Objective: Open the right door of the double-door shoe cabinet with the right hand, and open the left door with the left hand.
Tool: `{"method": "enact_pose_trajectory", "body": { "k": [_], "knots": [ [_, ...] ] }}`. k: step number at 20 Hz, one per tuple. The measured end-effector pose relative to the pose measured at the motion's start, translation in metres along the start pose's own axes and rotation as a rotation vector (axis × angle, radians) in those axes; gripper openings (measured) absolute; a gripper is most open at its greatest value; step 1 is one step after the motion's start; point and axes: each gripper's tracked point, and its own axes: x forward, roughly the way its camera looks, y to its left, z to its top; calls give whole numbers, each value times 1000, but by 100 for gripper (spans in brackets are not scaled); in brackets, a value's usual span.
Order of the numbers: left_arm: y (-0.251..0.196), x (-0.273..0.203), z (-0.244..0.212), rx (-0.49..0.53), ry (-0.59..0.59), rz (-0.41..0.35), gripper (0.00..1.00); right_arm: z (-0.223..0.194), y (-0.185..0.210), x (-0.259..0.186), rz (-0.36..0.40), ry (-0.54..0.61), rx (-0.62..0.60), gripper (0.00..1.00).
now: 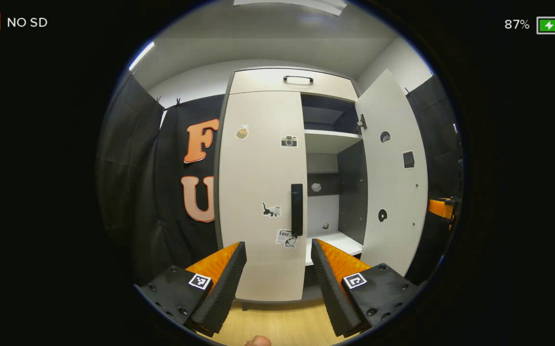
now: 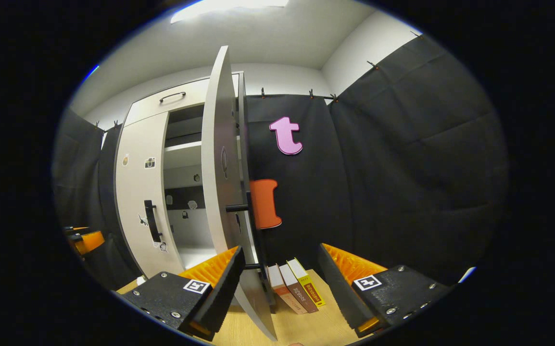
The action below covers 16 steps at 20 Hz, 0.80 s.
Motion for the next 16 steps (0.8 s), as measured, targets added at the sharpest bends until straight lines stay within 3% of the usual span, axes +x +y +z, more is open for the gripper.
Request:
{"method": "enact_pose_trajectory", "body": {
  "k": [8,16],
  "knots": [
    [-26,90,-15,-1,26,-4,82,2,-16,-10,-40,-89,-106,93],
    [-18,173,-11,4,-13,68,81,2,-11,-16,5,-134,-133,93]
  ]
}}
